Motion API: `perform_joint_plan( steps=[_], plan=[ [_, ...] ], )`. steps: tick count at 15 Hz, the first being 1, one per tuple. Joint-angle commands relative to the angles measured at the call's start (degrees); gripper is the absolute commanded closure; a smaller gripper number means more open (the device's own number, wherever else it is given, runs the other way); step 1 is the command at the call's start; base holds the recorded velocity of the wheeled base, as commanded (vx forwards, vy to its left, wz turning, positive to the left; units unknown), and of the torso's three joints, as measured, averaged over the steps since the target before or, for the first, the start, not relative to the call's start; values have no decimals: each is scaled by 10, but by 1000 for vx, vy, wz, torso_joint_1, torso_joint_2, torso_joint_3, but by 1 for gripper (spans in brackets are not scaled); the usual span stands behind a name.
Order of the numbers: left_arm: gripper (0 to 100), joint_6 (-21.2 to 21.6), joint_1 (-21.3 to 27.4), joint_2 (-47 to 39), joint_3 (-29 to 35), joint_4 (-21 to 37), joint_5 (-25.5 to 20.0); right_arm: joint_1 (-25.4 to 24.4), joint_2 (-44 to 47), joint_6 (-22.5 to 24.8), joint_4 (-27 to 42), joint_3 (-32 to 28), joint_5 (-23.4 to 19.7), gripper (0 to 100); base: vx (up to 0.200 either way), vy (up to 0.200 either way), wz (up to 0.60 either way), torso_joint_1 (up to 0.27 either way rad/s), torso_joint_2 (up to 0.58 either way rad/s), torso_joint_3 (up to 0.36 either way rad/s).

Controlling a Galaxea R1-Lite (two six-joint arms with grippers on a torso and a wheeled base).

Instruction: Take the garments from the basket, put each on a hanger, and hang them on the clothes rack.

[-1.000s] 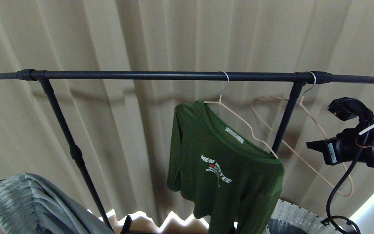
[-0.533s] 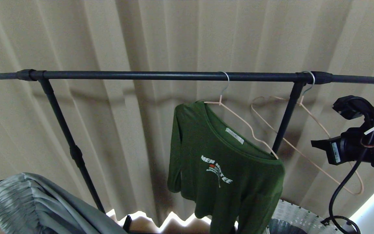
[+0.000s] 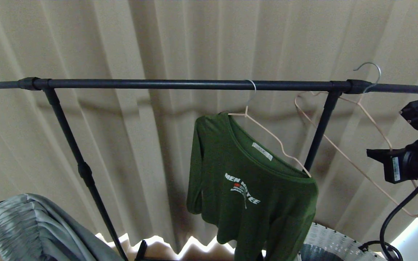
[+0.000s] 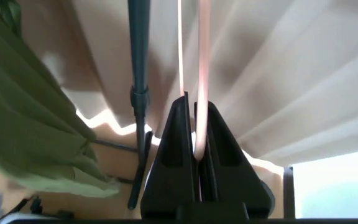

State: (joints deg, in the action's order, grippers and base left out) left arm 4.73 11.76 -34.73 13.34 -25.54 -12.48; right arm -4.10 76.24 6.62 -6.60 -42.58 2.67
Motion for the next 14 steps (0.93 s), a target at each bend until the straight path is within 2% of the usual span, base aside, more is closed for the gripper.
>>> perform_joint_plan(
  steps=[1,3,6,14],
  plan=[
    [100,0,-1,-2,1,0,0,1,-48,1,1,27,6,100,0,0,0,0,0,0],
    [100,0,-1,-2,1,0,0,1,-85,1,5,55,8,100,0,0,0,0,0,0],
    [100,0,-1,-2,0,0,0,1,-95,1,4,68,27,100,-200,0,0,7,4,4],
    [100,0,-1,-2,0,1,0,1,-101,1,2,87,30,100,-200,0,0,-1,1,2]
  ],
)
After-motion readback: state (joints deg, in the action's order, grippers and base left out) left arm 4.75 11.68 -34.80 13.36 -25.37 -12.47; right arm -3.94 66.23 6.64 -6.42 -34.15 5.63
